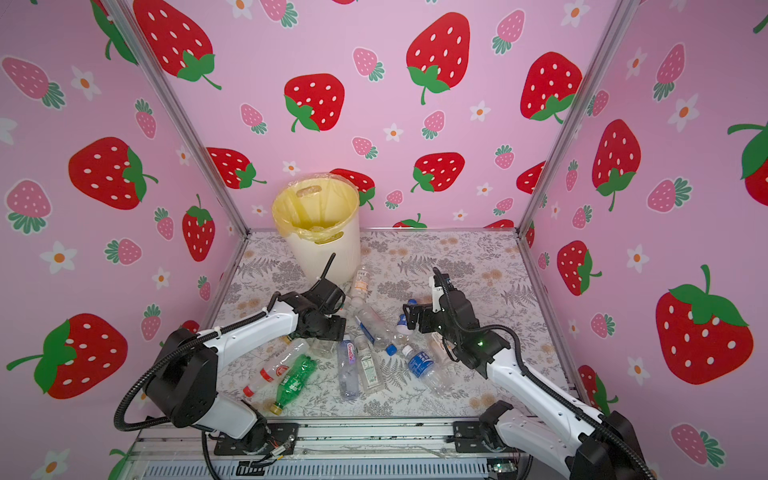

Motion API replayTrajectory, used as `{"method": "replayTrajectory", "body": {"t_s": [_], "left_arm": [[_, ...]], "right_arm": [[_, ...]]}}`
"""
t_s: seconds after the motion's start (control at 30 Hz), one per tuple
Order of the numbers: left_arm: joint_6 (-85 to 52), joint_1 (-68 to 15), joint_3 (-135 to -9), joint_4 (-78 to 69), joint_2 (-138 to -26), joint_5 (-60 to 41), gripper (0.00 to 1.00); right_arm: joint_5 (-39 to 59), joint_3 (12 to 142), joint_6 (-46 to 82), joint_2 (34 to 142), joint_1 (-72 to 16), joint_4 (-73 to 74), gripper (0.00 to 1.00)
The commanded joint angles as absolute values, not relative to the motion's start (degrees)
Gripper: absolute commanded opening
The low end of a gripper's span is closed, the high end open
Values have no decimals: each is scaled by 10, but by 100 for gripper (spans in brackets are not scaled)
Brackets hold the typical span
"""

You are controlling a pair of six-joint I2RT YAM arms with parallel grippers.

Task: Throw the plastic bottles in the bin
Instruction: 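Grasp the clear bottle with green-and-red label using the left gripper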

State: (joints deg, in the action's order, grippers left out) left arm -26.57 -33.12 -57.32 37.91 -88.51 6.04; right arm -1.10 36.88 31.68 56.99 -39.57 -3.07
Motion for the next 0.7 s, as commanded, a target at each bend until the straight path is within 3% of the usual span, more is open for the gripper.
{"method": "replayTrajectory", "body": {"t_s": [0.0,0.67], "left_arm": [[-266,-334,-595,377,-893,83,82],[-270,-341,-588,360,-918,98,71]], "right_arm": [[-22,364,320,563,-392,-35,99],[-3,355,337,559,-390,-25,99]]}}
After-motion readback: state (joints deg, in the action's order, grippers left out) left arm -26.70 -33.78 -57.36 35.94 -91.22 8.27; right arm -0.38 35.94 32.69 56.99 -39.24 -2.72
